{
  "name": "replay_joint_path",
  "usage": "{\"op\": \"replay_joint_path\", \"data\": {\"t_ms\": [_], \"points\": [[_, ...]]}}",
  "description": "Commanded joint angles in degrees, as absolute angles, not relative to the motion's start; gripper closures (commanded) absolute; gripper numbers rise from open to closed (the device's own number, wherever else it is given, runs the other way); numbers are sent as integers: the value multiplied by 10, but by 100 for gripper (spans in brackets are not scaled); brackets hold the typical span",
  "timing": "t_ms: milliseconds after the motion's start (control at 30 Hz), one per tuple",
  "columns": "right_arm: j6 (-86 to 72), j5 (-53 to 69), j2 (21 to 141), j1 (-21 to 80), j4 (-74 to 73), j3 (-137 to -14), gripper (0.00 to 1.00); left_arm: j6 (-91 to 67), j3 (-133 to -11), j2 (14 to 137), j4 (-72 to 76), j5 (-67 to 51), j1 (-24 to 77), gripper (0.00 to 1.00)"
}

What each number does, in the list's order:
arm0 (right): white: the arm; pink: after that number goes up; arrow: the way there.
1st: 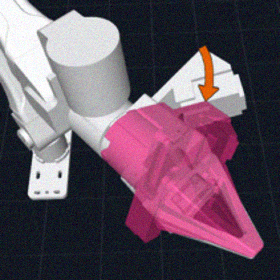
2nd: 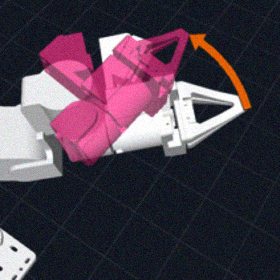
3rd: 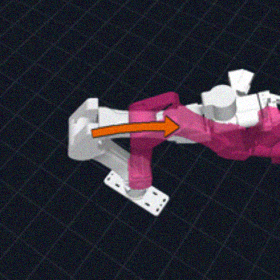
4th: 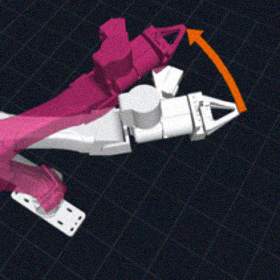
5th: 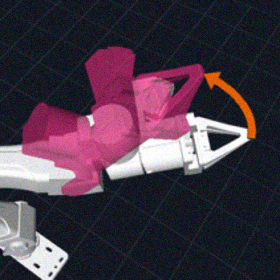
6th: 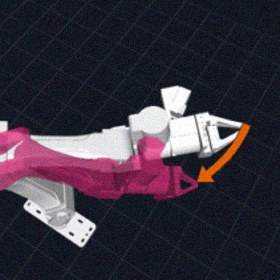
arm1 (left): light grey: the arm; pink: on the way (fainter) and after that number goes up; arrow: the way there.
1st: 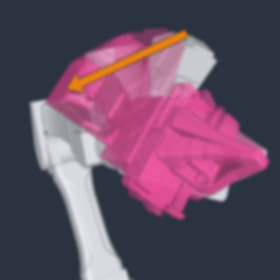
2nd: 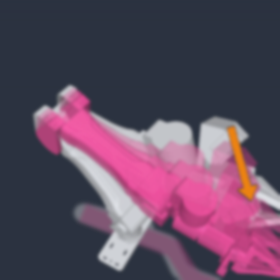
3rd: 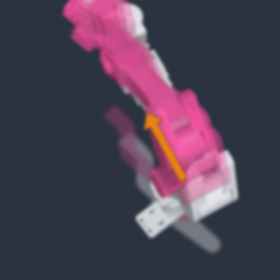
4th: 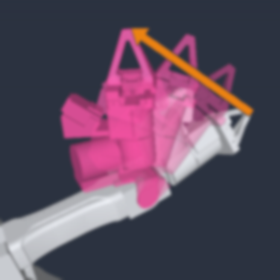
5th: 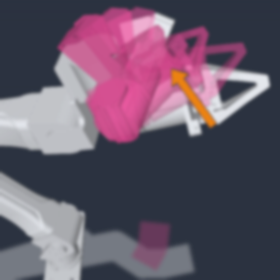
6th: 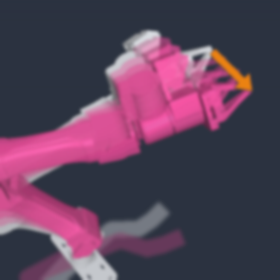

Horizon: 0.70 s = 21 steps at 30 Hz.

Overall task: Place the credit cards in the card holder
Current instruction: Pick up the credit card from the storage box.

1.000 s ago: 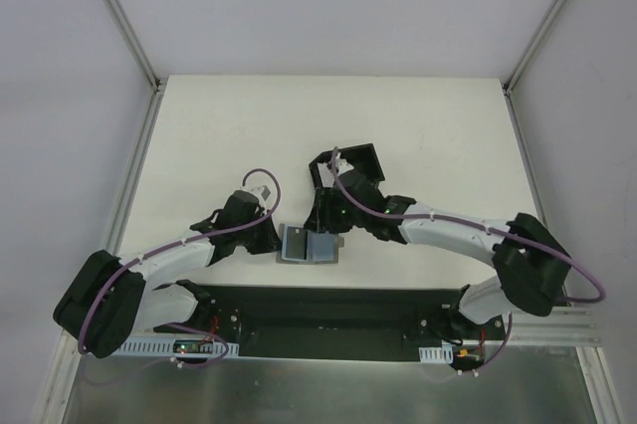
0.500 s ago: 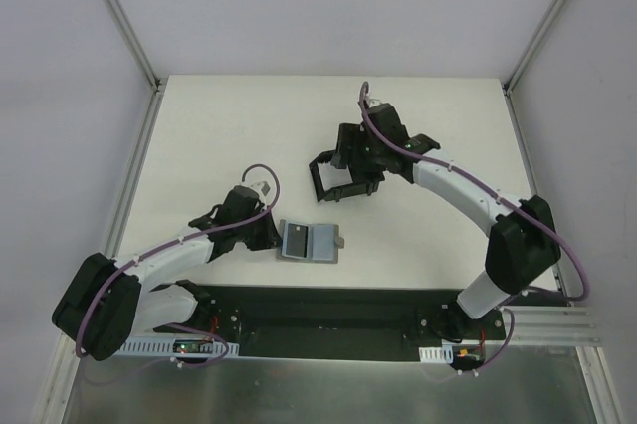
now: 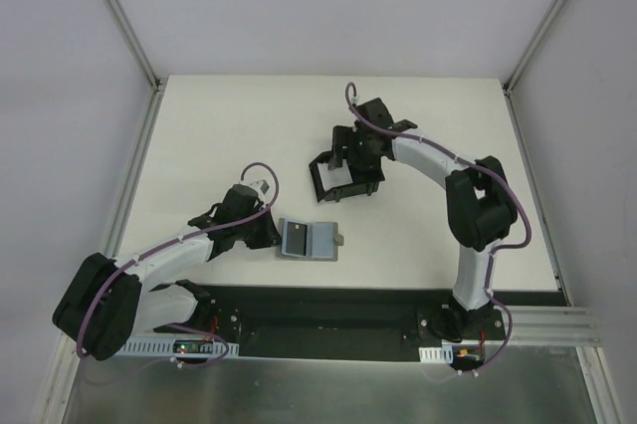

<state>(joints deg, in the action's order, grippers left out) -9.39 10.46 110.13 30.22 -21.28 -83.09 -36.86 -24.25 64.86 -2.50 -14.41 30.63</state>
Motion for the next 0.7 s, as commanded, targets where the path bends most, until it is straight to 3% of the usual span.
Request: {"op": "replay_joint_path", "data": {"t_ms": [0, 233, 533, 667], "points": [[-84, 155, 1127, 301, -202, -873, 14, -359, -254, 650, -33, -145, 301, 100], [-84, 179, 1149, 297, -210, -885, 14, -359, -253, 651, -33, -145, 301, 100], [-84, 211, 1126, 289, -204, -879, 35, -358, -258, 659, -33, -148, 301, 100], [-83, 205, 1115, 287, -204, -873, 39, -357, -258, 661, -33, -149, 301, 100]]}}
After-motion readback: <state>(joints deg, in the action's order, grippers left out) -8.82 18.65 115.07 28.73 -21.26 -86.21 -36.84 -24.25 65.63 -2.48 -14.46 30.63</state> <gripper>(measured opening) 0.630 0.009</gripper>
